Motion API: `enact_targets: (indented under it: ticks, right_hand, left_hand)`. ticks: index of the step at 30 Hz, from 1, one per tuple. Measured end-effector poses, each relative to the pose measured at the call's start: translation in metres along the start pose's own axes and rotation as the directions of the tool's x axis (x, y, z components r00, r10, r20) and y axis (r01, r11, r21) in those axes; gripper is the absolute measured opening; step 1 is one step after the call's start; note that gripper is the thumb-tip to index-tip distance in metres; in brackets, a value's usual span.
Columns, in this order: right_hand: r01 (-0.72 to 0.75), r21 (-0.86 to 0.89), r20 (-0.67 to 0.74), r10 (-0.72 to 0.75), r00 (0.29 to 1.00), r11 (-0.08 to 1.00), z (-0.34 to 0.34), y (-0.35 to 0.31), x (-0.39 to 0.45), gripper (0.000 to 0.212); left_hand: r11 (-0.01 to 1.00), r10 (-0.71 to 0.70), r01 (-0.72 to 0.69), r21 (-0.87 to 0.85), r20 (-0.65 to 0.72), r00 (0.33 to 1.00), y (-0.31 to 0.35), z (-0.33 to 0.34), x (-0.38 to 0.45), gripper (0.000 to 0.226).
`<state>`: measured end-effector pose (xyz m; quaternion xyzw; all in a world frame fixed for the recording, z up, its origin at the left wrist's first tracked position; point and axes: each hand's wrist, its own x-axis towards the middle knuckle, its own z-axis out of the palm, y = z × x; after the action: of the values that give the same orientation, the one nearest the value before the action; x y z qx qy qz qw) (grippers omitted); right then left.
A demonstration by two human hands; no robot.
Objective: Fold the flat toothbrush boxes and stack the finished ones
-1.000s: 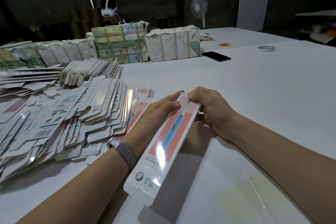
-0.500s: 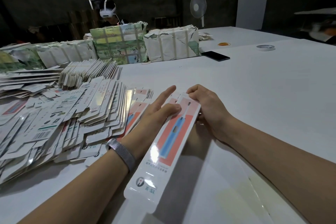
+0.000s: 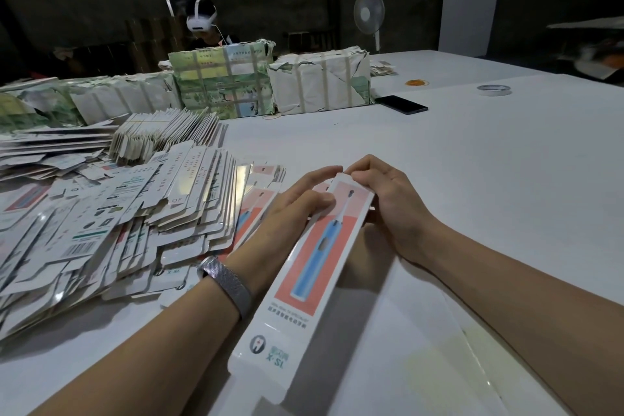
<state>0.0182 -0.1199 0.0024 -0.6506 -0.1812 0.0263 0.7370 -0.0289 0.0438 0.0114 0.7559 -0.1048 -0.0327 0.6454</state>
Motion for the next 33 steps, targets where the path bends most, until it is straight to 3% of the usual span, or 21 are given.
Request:
enact_targets:
  ticks: [9, 17, 22, 33]
  right_hand:
    - [-0.02, -0.029, 0.009, 0.02, 1.0, 0.999, 0.001, 0.0, -0.002, 0.032]
    - [0.121, -0.073, -0.033, -0.124, 0.992, 0.99, 0.001, 0.002, -0.008, 0.013]
    - [0.037, 0.028, -0.094, -0.035, 0.995, 0.999, -0.003, 0.003, -0.005, 0.009]
    - [-0.048, 0.132, -0.048, 0.055, 0.997, 0.99, -0.006, 0.004, -0.003, 0.022]
  left_hand:
    - [0.999, 0.016, -0.018, -0.035, -0.036, 0.999, -0.005, 0.002, -0.001, 0.024]
    - [0.974, 0.002, -0.012, -0.225, -0.042, 0.999, -0.009, 0.003, 0.0, 0.024]
    - [0.969, -0.009, 0.006, -0.248, -0.011, 1.0, -0.01, 0.003, -0.001, 0.022]
    - [0.967, 0.016, -0.014, -0.255, 0.005, 1.0, -0.014, 0.001, 0.001, 0.035]
